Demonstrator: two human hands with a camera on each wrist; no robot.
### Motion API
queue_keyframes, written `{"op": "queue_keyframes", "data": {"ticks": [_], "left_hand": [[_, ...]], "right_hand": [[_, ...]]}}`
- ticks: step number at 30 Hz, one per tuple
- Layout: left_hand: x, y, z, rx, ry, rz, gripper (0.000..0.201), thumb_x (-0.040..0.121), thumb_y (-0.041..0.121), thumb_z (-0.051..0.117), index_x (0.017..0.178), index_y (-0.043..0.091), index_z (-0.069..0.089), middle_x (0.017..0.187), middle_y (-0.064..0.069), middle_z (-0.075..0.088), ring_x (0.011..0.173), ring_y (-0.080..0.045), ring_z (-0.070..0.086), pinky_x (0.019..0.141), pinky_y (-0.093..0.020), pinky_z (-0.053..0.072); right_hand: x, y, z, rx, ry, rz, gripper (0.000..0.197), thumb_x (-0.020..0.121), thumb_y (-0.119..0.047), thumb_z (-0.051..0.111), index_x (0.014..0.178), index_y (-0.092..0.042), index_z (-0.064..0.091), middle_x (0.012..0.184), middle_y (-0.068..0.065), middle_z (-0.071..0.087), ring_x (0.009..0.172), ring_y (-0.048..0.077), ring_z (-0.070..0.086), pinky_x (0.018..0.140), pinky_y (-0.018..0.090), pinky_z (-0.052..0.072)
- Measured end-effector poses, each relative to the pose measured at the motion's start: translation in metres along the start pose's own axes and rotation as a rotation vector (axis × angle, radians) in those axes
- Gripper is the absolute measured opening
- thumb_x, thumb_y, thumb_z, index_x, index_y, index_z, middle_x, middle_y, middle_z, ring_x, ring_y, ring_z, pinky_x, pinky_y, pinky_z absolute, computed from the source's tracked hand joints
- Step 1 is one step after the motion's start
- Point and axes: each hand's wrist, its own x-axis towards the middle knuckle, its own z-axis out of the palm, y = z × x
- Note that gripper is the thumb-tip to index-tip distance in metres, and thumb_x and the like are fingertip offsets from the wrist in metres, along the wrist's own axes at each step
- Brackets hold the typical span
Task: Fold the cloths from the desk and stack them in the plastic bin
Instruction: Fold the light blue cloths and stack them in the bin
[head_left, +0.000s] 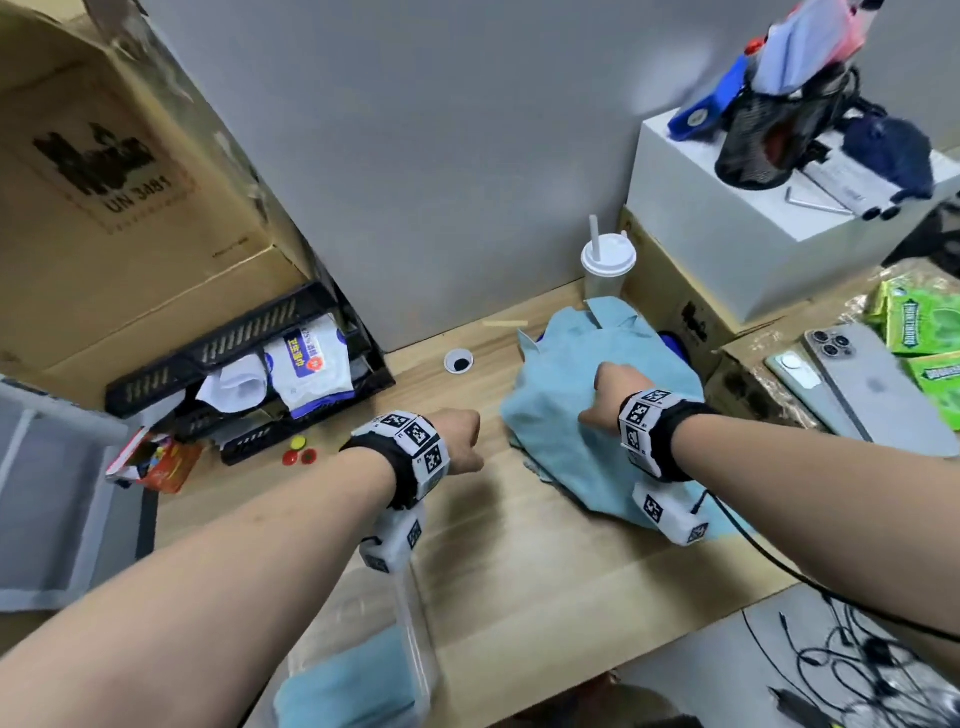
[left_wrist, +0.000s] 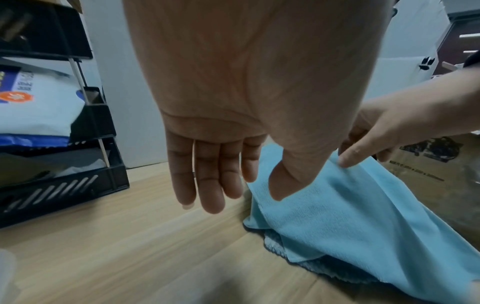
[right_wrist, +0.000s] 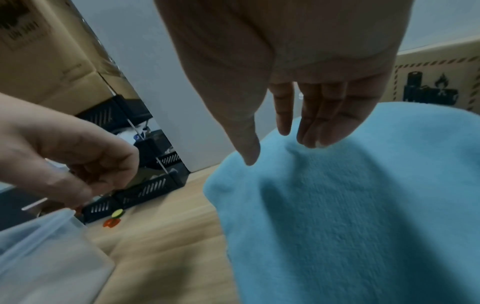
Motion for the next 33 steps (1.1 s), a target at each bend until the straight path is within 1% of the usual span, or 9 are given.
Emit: {"op": "queue_keyframes", "data": {"ticks": [2, 7, 10, 14, 18, 20, 22, 29, 33], "left_hand": [[0.007, 0.003, 0.004, 0.001, -0.017, 0.0, 0.029, 0.086, 0.029, 0.061, 0.108, 0.013, 0.054, 0.097, -0.005, 0.057, 0.086, -0.025, 0.053, 0.069, -0.031, 0.042], [0.018, 0.001, 0.012, 0.005, -0.056, -0.004, 0.03, 0.086, 0.029, 0.059, 0.111, 0.011, 0.056, 0.101, -0.007, 0.06, 0.087, -0.025, 0.053, 0.07, -0.029, 0.043], [0.019, -0.002, 0.015, -0.011, -0.058, -0.028, 0.031, 0.086, 0.03, 0.059, 0.111, 0.013, 0.054, 0.095, -0.003, 0.055, 0.086, -0.024, 0.052, 0.069, -0.028, 0.04], [0.02, -0.005, 0.013, -0.072, -0.042, -0.062, 0.035, 0.084, 0.029, 0.06, 0.114, 0.014, 0.05, 0.104, -0.006, 0.061, 0.091, -0.026, 0.057, 0.071, -0.03, 0.043], [0.022, -0.004, 0.012, -0.124, -0.038, -0.073, 0.04, 0.084, 0.027, 0.061, 0.119, 0.012, 0.049, 0.1, -0.005, 0.06, 0.092, -0.027, 0.059, 0.072, -0.031, 0.047], [0.023, -0.004, 0.013, -0.145, -0.041, -0.08, 0.042, 0.084, 0.027, 0.061, 0.12, 0.011, 0.047, 0.101, -0.006, 0.061, 0.093, -0.027, 0.06, 0.074, -0.033, 0.049], [0.024, -0.003, 0.012, -0.166, -0.039, -0.086, 0.044, 0.084, 0.027, 0.06, 0.122, 0.011, 0.045, 0.104, -0.007, 0.063, 0.094, -0.027, 0.061, 0.077, -0.035, 0.051], [0.029, 0.002, -0.004, -0.323, 0.113, -0.127, 0.051, 0.086, 0.03, 0.06, 0.128, 0.009, 0.04, 0.115, -0.008, 0.06, 0.101, -0.028, 0.059, 0.084, -0.035, 0.049], [0.03, 0.005, -0.019, -0.36, 0.138, -0.122, 0.051, 0.088, 0.029, 0.059, 0.131, 0.008, 0.041, 0.12, -0.01, 0.058, 0.105, -0.028, 0.058, 0.091, -0.039, 0.049]], "right_hand": [[0.005, 0.007, 0.009, -0.062, -0.01, -0.007, 0.025, 0.07, -0.03, 0.07, 0.086, -0.017, 0.056, 0.091, 0.008, 0.059, 0.082, 0.032, 0.059, 0.067, 0.032, 0.051], [0.017, 0.013, 0.025, -0.073, 0.043, -0.016, 0.018, 0.079, -0.016, 0.06, 0.095, -0.017, 0.068, 0.103, 0.008, 0.062, 0.095, 0.031, 0.059, 0.075, 0.033, 0.053], [0.019, 0.006, 0.027, 0.008, 0.094, -0.095, 0.027, 0.08, -0.028, 0.063, 0.103, -0.015, 0.06, 0.108, 0.008, 0.054, 0.104, 0.03, 0.052, 0.084, 0.037, 0.05], [0.019, -0.008, 0.026, -0.045, 0.169, -0.13, 0.053, 0.077, -0.041, 0.072, 0.115, -0.015, 0.045, 0.113, 0.006, 0.051, 0.11, 0.029, 0.05, 0.087, 0.041, 0.046], [0.022, -0.011, 0.027, -0.215, 0.151, -0.135, 0.034, 0.079, -0.009, 0.056, 0.11, -0.015, 0.044, 0.103, 0.007, 0.062, 0.099, 0.029, 0.056, 0.076, 0.037, 0.036], [0.022, -0.009, 0.025, -0.196, 0.127, -0.153, 0.03, 0.078, -0.004, 0.052, 0.106, -0.014, 0.046, 0.096, 0.008, 0.064, 0.088, 0.03, 0.057, 0.072, 0.035, 0.036], [0.019, -0.011, 0.019, -0.142, 0.14, -0.166, 0.031, 0.078, -0.005, 0.053, 0.107, -0.012, 0.046, 0.095, 0.01, 0.063, 0.081, 0.03, 0.052, 0.07, 0.034, 0.036], [0.013, -0.035, -0.001, 0.26, 0.284, -0.355, 0.036, 0.077, -0.017, 0.053, 0.114, -0.016, 0.051, 0.095, 0.008, 0.064, 0.093, 0.032, 0.058, 0.075, 0.034, 0.044], [0.025, -0.03, -0.014, 0.09, 0.266, -0.264, 0.038, 0.083, -0.032, 0.056, 0.117, -0.015, 0.054, 0.116, 0.009, 0.056, 0.111, 0.029, 0.05, 0.086, 0.037, 0.045]]}}
